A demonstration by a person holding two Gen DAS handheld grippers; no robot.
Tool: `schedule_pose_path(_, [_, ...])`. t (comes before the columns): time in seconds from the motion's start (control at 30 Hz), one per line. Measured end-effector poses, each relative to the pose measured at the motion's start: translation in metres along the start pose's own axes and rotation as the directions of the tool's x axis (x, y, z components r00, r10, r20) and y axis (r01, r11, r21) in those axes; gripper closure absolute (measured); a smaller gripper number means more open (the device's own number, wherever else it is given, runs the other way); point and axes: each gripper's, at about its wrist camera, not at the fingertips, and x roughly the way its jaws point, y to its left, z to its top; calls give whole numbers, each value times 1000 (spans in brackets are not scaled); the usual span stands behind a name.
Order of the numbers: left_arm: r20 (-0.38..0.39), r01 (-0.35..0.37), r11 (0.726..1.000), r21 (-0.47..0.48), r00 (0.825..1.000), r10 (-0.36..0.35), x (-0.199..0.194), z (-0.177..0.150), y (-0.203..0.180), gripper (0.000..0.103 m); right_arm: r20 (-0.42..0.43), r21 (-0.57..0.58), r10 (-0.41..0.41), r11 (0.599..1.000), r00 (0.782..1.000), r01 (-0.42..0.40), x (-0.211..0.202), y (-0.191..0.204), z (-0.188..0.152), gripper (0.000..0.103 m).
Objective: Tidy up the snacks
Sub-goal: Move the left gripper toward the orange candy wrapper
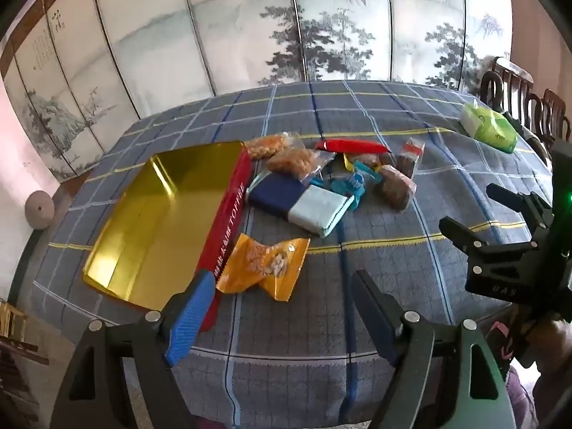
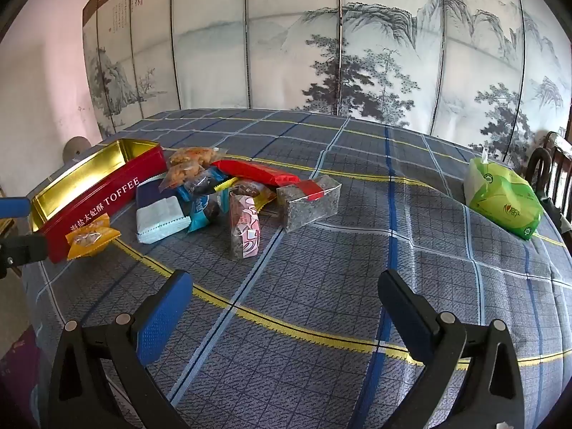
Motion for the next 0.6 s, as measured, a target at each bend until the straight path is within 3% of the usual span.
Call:
schedule_pose_path(0.1, [29, 12, 1000, -28, 1000, -11, -3, -7, 6, 23, 2, 0, -1, 1000, 1000, 1, 0, 0, 0, 0])
schedule_pose_path(0.2, [-41, 32, 999, -29, 999, -33, 9, -5, 9, 23, 4, 4, 0, 1000, 1000, 0, -1, -1, 0, 0])
schedule_pose_path(0.33, [-78, 33, 999, -7, 996, -33, 15, -3, 2, 23, 3, 1, 1, 1000, 1000, -1, 0, -1, 0, 0])
schedule_pose_path(0.6, [-82, 57, 998, 10, 995, -56, 20, -1, 3, 23, 3, 5, 2, 1000, 1000, -2, -1, -1, 0, 0])
